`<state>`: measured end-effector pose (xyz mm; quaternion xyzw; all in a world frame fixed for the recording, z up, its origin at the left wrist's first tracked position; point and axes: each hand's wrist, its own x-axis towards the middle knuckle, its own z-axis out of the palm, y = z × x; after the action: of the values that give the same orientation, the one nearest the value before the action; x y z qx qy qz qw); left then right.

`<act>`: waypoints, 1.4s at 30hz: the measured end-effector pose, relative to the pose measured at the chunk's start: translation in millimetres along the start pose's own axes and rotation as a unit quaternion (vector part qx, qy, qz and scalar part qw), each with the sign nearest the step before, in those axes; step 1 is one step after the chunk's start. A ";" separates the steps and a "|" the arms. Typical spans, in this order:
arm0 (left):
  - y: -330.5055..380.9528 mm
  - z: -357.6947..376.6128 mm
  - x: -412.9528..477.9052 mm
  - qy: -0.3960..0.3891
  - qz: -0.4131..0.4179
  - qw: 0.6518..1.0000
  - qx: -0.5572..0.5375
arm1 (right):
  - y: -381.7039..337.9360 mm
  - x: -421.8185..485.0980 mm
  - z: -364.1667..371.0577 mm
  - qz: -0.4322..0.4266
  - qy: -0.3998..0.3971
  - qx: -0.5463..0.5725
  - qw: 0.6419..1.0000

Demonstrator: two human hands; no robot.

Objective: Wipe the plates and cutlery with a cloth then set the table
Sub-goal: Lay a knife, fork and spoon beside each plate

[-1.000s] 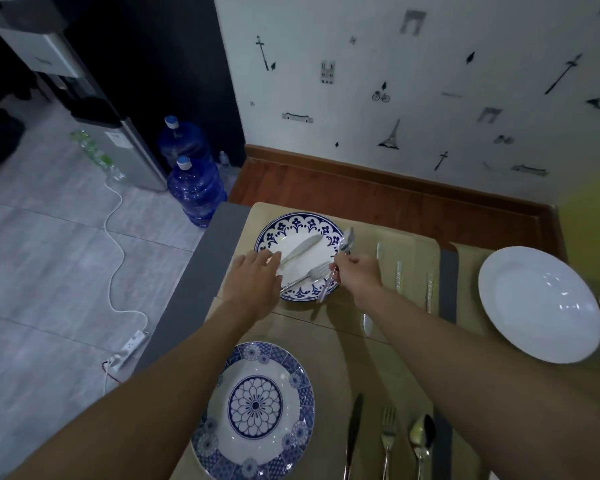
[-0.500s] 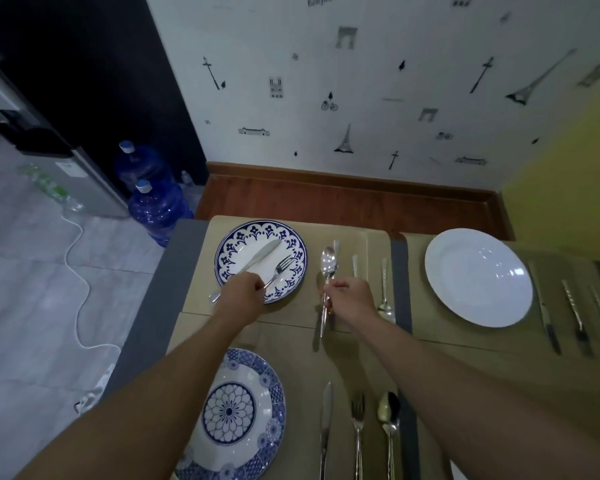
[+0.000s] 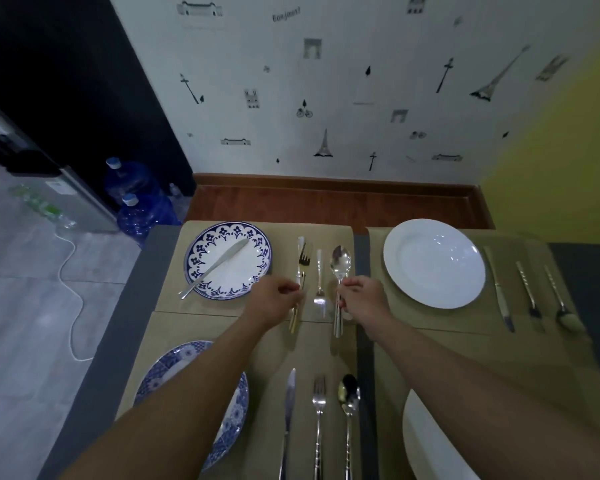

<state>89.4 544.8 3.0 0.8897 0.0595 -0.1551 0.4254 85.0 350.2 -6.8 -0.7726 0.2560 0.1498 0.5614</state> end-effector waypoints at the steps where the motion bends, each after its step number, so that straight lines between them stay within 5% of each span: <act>1: 6.5 8.9 -2.7 -0.008 -0.005 1.000 -0.011 | 5.3 0.1 -10.3 -0.001 0.003 -0.004 1.000; 15: 96.7 154.8 -46.2 -0.099 -0.044 0.987 -0.117 | 97.9 -11.3 -171.7 0.006 0.105 0.012 0.994; 30: 181.7 320.6 -103.4 -0.190 0.014 0.981 -0.033 | 227.1 -33.6 -326.0 0.065 0.176 0.001 0.982; 42: 205.2 415.8 -124.9 -0.265 0.025 0.958 0.106 | 295.0 -52.3 -381.3 0.112 0.198 0.002 0.974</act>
<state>-73.6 96.2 -50.0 0.8578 -0.0949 -0.3800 0.3328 -145.8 -68.3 -89.1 -0.7523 0.4473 0.0550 0.4806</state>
